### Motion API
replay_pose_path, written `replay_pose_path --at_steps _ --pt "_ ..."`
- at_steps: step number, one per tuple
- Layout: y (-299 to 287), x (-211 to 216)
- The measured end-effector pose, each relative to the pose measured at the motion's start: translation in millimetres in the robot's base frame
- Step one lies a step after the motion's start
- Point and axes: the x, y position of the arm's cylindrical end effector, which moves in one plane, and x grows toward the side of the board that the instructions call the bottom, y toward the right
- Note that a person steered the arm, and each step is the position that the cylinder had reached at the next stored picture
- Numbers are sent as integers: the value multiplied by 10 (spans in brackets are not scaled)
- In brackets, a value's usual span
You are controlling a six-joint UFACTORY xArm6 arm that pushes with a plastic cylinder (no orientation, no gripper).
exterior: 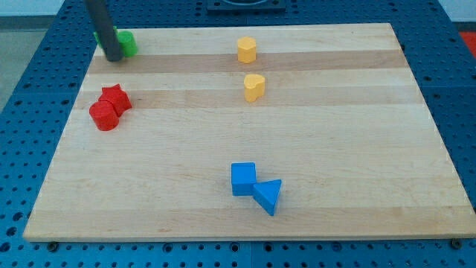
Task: Separate the green blocks from each other
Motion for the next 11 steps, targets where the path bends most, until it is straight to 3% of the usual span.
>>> replay_pose_path --at_steps 3,4,6,10,11 --pt "-329 -21" --pt "-333 -67" --pt "-329 -632" --pt "-318 -834" --pt "-64 -808"
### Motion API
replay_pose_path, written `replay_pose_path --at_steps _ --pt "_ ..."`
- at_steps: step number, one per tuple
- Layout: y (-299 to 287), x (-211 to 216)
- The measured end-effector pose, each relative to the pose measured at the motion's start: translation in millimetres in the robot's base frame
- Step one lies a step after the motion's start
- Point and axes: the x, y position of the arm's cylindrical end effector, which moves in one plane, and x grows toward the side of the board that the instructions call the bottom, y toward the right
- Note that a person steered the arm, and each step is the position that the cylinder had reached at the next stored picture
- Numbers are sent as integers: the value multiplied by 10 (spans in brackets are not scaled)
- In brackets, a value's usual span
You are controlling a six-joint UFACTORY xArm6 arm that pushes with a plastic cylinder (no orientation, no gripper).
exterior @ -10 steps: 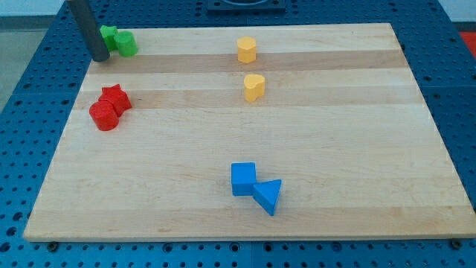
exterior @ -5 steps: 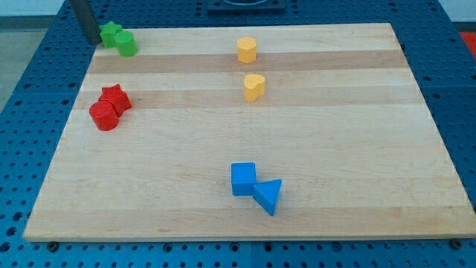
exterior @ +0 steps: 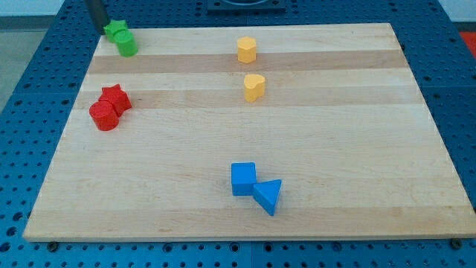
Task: Separate the green blocks from each other
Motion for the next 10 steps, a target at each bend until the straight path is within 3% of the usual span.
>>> replay_pose_path --at_steps 2,4,7,8,10 --pt "466 14" --pt "408 64" --pt "396 685" --pt "388 688" --pt "991 698"
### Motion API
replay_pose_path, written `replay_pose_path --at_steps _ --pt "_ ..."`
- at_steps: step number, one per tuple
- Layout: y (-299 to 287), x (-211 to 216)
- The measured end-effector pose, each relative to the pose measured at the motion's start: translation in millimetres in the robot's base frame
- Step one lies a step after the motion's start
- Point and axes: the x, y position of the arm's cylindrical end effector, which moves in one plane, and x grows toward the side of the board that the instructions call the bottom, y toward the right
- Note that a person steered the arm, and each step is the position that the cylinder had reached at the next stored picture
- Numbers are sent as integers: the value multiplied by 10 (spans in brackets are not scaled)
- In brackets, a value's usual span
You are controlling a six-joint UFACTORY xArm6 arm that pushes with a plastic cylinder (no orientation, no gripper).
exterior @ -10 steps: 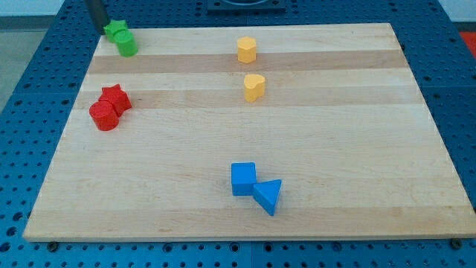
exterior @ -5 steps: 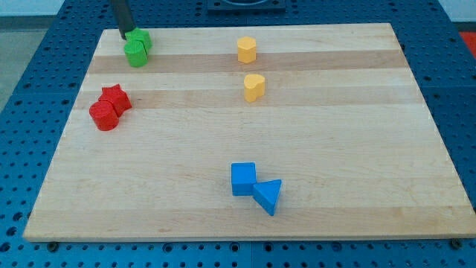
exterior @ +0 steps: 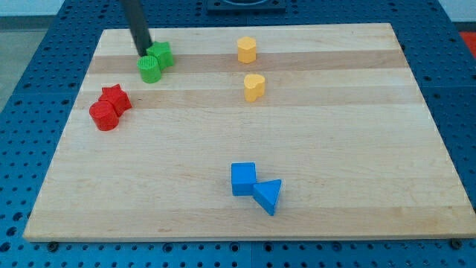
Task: Separate the green blocks from each other
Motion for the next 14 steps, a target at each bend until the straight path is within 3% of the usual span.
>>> replay_pose_path --at_steps 4,5,6,7,10,12,14 --pt "810 19" --pt "749 -39" --pt "317 -102" --pt "-19 76" --pt "-92 470" --pt "-532 473" --pt "-454 620"
